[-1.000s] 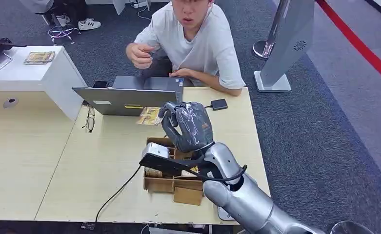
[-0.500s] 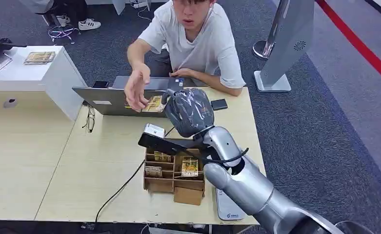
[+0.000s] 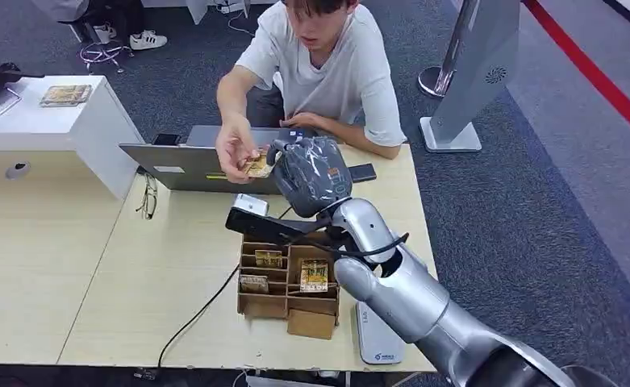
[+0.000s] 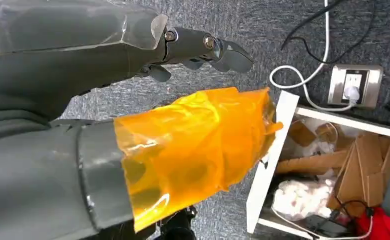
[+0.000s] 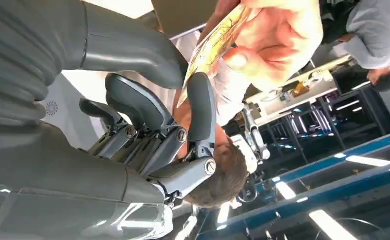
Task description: Pass the card to the sensor for recognition and then transmit it.
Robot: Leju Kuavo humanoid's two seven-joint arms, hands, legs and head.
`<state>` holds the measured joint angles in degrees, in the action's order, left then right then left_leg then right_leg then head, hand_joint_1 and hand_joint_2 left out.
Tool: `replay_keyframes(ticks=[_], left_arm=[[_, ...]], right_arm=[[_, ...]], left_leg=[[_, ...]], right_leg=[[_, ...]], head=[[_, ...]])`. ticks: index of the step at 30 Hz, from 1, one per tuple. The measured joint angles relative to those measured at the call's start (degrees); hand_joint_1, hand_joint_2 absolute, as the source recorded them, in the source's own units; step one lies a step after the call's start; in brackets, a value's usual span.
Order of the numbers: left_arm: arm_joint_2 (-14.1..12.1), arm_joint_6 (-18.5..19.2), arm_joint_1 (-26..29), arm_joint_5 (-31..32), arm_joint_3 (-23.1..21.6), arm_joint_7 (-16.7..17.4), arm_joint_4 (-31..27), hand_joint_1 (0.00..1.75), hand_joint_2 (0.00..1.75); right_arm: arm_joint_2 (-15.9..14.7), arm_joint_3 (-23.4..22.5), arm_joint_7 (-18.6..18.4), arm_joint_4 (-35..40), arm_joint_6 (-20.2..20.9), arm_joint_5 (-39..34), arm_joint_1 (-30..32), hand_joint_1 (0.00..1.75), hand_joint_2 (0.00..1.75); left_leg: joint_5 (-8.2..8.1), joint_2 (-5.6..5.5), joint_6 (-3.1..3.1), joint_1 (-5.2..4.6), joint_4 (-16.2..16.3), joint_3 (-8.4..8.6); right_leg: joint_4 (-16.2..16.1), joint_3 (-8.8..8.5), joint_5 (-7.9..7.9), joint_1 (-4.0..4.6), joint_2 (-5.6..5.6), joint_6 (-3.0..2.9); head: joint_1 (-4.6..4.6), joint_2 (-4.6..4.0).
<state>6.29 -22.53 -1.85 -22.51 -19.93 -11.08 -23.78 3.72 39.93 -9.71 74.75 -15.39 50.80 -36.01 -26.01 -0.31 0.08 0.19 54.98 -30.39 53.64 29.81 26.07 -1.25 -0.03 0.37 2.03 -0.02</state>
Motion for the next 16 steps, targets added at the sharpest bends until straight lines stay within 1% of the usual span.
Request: replay_keyframes(ticks=[1,2,3,7,10,12,16], left_arm=[[0.04,-0.13,-0.05,0.00,0.00,0.30,0.00,0.00,0.00],[0.09,-0.37,-0.13,0.07,-0.02,0.61,0.00,0.00,0.00],[0.09,-0.59,-0.22,0.20,-0.07,0.92,0.00,0.00,0.00],[0.07,-0.50,-0.17,0.28,-0.11,0.61,0.02,0.00,0.00],[0.09,-0.24,-0.27,0.28,-0.11,0.35,0.02,0.00,0.00],[0.11,-0.50,-0.33,0.35,-0.13,0.85,0.02,0.00,0.00],[0.09,-0.87,-0.27,0.39,-0.15,1.18,0.02,0.00,0.00]], right_arm=[[0.22,0.00,-0.56,-0.11,0.28,0.19,0.00,1.48,1.75],[0.37,0.02,-0.94,-0.09,0.67,0.50,0.00,0.05,1.75],[0.41,0.09,-1.00,-0.09,0.76,0.74,0.00,0.00,1.75],[0.41,0.13,-0.30,-0.59,0.46,0.79,0.01,0.00,1.75],[0.74,0.13,-0.44,-0.76,0.59,0.83,0.00,0.00,1.75],[0.90,0.13,-1.07,-0.72,0.72,0.98,0.01,0.00,1.75],[0.92,0.15,-0.85,-0.74,0.37,0.81,0.04,0.00,1.75]], left_leg=[[0.00,0.01,0.00,0.00,0.00,0.00],[0.00,0.01,0.00,0.00,0.00,0.00],[0.00,0.00,0.00,0.00,0.00,0.00],[0.02,0.01,0.02,0.00,0.00,-0.01],[0.02,0.01,0.02,0.00,0.00,0.00],[0.02,0.00,0.02,0.00,0.00,0.00],[0.02,0.01,0.02,0.00,0.00,0.00]], right_leg=[[0.00,0.00,0.00,0.00,0.01,0.00],[0.00,0.00,0.00,0.00,0.01,0.00],[0.00,0.00,0.00,0.00,0.00,0.00],[0.00,0.00,0.00,0.00,0.01,0.00],[0.00,0.00,0.00,0.00,0.00,0.00],[0.00,0.00,0.00,0.00,0.00,0.00],[0.00,0.00,0.00,0.00,0.01,0.00]], head=[[0.00,0.00],[0.00,0.00],[0.00,0.00],[0.00,0.00],[0.00,0.00],[0.00,0.00],[0.00,0.00]])
